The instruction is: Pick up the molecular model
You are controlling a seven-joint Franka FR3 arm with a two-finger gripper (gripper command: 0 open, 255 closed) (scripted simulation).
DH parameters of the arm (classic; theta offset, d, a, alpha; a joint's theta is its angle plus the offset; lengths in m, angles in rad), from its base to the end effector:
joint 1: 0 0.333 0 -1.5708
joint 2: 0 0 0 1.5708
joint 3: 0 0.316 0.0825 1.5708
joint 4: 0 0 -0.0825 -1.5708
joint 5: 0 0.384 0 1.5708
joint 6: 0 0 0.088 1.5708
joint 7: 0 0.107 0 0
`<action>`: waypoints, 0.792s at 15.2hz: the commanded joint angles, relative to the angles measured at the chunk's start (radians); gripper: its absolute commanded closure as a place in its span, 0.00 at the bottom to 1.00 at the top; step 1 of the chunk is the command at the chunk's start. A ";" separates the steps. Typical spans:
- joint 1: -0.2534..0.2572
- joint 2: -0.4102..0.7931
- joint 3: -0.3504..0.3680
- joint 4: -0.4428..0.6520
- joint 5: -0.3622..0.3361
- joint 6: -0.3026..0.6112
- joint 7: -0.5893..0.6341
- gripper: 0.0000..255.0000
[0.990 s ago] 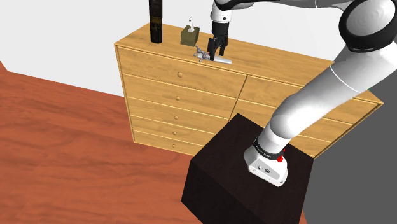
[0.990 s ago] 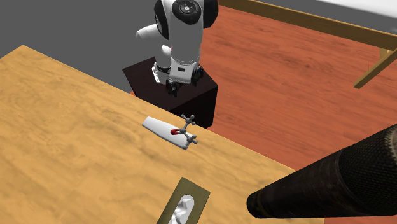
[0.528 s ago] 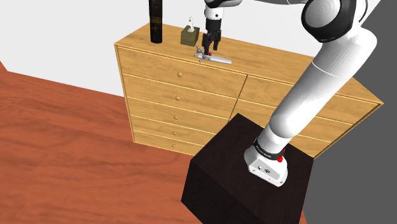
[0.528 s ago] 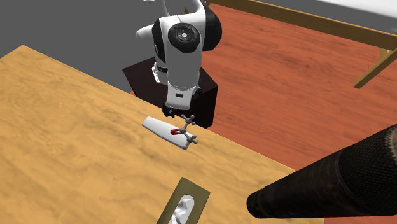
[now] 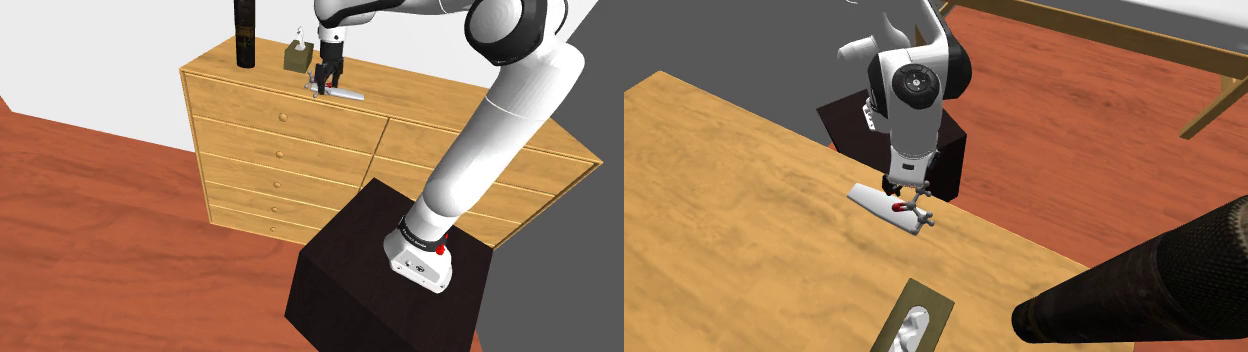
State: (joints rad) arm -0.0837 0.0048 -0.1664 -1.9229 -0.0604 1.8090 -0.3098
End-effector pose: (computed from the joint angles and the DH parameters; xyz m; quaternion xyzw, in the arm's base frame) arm 0.5291 -0.1402 0.4753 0.9971 0.0386 -0.0650 0.0117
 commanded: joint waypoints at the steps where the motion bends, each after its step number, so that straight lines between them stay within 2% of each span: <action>1: 0.000 0.004 0.000 -0.006 0.001 0.011 0.001 0.00; 2: 0.000 0.004 0.000 -0.003 0.001 0.008 0.000 1.00; 12: 0.000 0.002 0.000 0.005 0.000 -0.003 0.001 1.00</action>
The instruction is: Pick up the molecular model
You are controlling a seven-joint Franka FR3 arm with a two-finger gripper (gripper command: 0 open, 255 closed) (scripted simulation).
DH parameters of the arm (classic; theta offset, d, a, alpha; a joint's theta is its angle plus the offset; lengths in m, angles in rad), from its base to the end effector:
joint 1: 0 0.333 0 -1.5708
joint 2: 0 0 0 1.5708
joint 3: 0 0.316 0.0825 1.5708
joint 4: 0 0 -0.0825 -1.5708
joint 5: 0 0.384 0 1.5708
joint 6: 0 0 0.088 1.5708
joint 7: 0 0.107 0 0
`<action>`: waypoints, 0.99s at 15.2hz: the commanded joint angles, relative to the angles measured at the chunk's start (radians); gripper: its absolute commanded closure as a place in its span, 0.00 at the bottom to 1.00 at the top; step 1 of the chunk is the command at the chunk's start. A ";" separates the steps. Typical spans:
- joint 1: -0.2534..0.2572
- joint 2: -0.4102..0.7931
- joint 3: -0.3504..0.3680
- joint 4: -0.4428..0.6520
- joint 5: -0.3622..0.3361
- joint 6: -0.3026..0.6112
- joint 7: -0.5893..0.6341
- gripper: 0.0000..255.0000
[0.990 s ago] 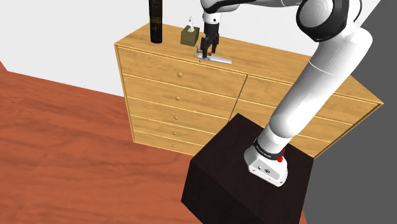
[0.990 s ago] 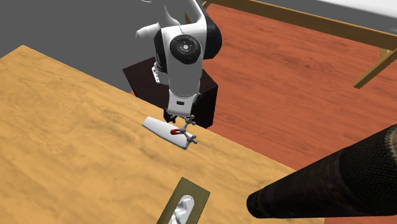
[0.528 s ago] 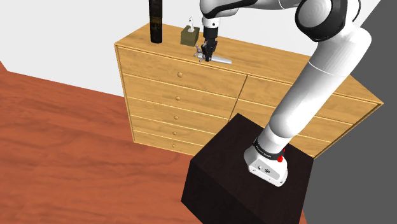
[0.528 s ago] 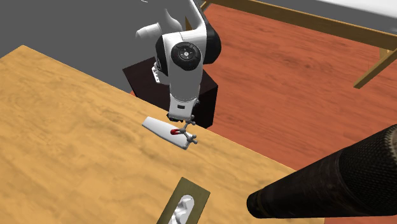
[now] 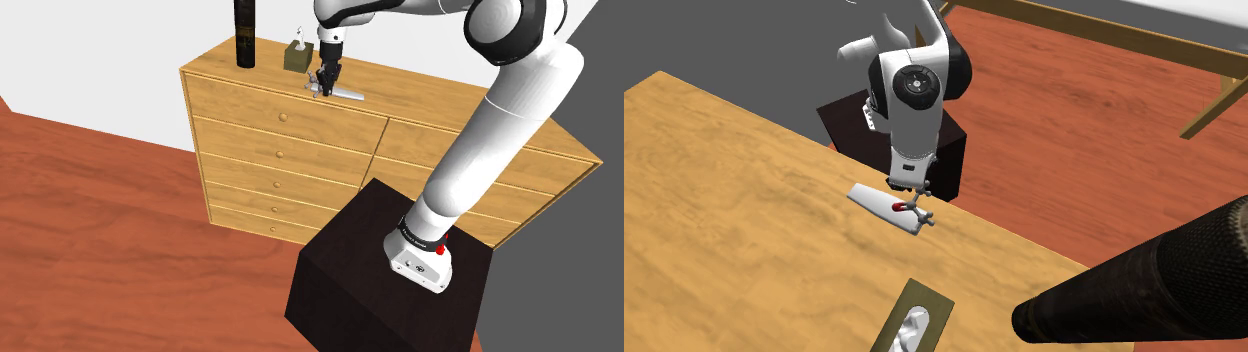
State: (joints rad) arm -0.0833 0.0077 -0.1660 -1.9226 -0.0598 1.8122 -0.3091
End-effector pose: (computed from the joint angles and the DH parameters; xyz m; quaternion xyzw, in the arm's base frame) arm 0.5301 -0.1399 0.4741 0.9971 0.0386 -0.0647 0.0118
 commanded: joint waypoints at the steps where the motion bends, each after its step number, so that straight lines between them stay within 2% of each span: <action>1: 0.000 -0.004 0.000 0.015 0.000 -0.019 0.000 1.00; 15: 0.001 -0.013 0.001 0.181 0.000 -0.194 -0.008 1.00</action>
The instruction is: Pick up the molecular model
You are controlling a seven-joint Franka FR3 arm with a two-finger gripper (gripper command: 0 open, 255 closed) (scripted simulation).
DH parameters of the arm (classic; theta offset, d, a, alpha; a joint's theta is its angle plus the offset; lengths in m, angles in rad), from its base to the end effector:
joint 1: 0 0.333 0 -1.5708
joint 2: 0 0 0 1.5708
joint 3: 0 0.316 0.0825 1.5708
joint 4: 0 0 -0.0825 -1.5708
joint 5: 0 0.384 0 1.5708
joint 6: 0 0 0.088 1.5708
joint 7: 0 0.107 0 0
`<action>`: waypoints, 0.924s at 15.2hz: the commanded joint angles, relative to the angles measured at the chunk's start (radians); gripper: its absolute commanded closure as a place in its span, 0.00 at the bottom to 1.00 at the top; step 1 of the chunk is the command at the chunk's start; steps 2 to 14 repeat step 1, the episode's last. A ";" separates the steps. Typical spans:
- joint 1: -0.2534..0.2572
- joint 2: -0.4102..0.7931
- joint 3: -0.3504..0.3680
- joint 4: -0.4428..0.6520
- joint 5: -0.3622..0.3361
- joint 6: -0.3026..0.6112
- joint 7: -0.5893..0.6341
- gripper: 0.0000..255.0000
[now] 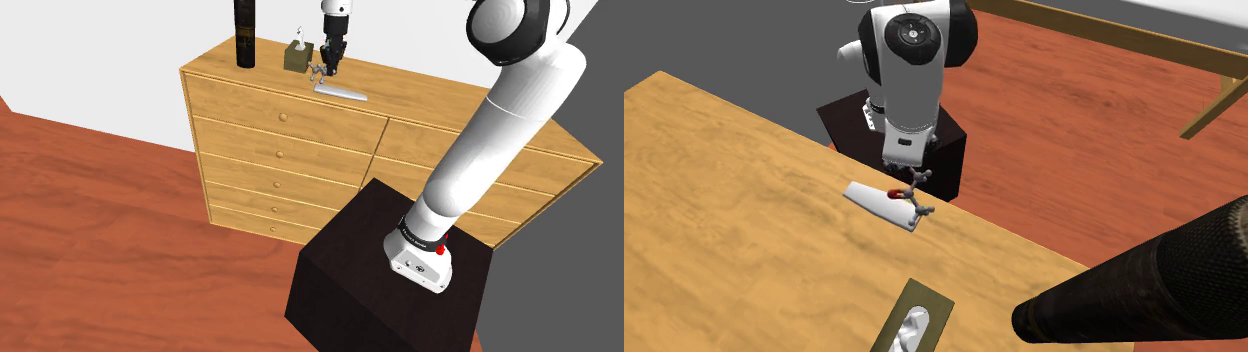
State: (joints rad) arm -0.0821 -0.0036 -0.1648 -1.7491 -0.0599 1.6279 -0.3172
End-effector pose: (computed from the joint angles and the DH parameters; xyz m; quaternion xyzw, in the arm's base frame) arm 0.5306 -0.1401 0.5474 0.9971 0.0385 -0.0646 0.0119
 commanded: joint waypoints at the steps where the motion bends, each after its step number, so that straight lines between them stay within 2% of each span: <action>1: 0.000 -0.001 0.000 0.008 0.000 -0.009 0.000 1.00; 14: 0.000 -0.001 0.000 0.008 0.000 -0.009 0.000 1.00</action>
